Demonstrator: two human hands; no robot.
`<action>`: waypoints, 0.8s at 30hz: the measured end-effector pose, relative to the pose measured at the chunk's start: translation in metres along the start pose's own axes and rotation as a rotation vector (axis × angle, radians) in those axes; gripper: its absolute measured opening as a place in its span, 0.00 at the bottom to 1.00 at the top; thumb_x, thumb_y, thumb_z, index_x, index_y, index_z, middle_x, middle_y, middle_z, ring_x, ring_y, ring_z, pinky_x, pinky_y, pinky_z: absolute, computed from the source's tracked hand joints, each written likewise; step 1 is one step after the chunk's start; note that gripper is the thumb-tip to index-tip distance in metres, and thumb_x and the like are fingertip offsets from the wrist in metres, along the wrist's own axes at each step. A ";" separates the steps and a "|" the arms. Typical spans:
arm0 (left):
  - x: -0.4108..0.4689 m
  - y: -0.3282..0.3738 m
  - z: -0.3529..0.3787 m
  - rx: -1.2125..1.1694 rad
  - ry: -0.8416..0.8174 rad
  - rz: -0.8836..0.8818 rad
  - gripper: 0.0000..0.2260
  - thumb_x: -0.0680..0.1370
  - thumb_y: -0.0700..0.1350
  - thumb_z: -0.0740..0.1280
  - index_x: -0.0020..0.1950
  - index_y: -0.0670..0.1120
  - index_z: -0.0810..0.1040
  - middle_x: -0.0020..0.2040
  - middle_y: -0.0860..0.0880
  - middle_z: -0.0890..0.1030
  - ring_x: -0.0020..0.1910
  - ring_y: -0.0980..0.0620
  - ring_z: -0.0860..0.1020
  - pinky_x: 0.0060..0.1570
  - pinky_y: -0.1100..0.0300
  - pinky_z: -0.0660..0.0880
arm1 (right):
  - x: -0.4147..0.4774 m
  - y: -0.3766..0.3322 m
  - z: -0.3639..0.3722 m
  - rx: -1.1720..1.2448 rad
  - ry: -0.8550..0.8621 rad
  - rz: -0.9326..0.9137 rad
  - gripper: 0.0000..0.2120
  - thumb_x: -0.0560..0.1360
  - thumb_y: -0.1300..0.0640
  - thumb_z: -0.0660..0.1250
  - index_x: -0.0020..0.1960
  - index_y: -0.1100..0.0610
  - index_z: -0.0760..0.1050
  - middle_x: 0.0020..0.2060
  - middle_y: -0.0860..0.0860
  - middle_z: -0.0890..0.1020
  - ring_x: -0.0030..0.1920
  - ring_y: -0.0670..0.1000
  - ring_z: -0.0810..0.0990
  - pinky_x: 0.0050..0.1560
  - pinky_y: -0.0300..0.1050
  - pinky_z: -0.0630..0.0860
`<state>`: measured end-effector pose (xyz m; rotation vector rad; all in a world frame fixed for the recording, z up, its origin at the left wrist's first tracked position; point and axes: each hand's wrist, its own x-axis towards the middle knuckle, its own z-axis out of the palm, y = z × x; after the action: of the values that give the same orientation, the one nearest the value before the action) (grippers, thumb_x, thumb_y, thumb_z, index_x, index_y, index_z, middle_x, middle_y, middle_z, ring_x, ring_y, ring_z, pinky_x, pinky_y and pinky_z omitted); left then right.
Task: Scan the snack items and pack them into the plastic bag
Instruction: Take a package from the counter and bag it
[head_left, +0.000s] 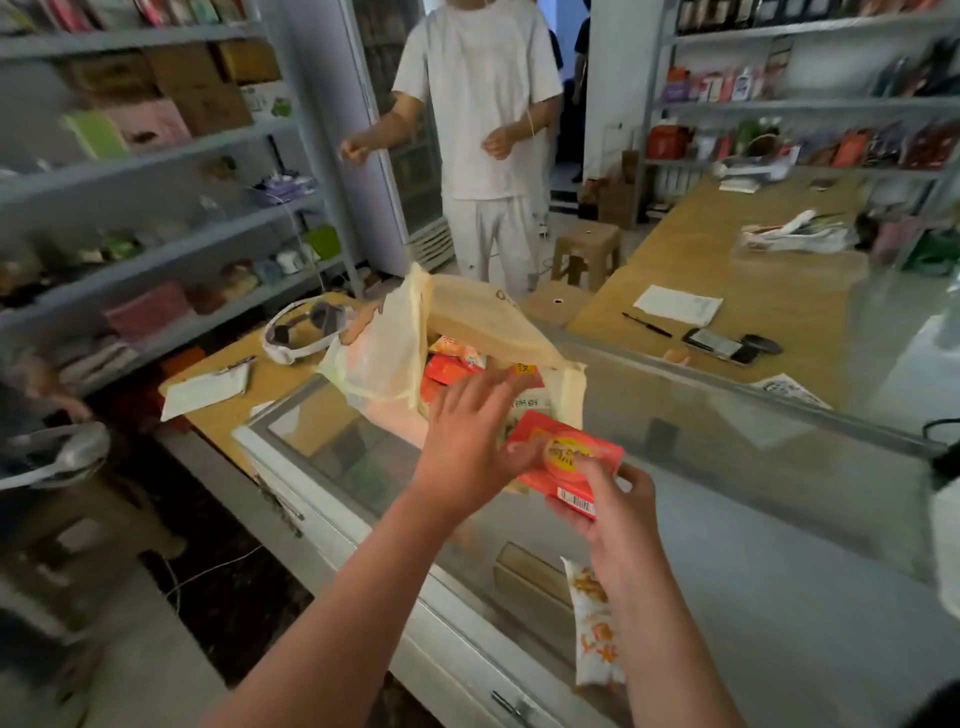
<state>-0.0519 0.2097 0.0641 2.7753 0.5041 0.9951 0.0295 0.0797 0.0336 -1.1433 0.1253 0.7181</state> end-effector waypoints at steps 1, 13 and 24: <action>0.006 -0.007 -0.007 0.084 0.113 -0.121 0.27 0.70 0.60 0.69 0.66 0.56 0.67 0.61 0.47 0.75 0.61 0.44 0.72 0.58 0.47 0.69 | 0.005 0.002 0.011 -0.001 0.007 -0.002 0.21 0.71 0.63 0.72 0.58 0.57 0.64 0.53 0.61 0.77 0.45 0.55 0.82 0.36 0.48 0.81; 0.039 -0.103 -0.055 0.355 0.102 -0.607 0.15 0.81 0.48 0.57 0.36 0.44 0.68 0.28 0.50 0.69 0.28 0.45 0.72 0.26 0.60 0.64 | 0.060 0.013 0.127 -0.335 -0.049 -0.187 0.25 0.67 0.57 0.75 0.58 0.52 0.67 0.51 0.49 0.78 0.51 0.51 0.79 0.52 0.50 0.79; 0.055 -0.121 -0.060 0.104 0.356 -0.266 0.14 0.72 0.45 0.57 0.26 0.48 0.60 0.21 0.53 0.59 0.19 0.53 0.56 0.24 0.68 0.48 | 0.099 0.034 0.251 -0.407 -0.255 -0.267 0.13 0.69 0.49 0.64 0.52 0.51 0.76 0.49 0.45 0.81 0.49 0.46 0.78 0.51 0.38 0.71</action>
<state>-0.0817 0.3441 0.1124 2.5268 0.9692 1.4333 0.0209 0.3488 0.0716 -1.4093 -0.3987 0.6587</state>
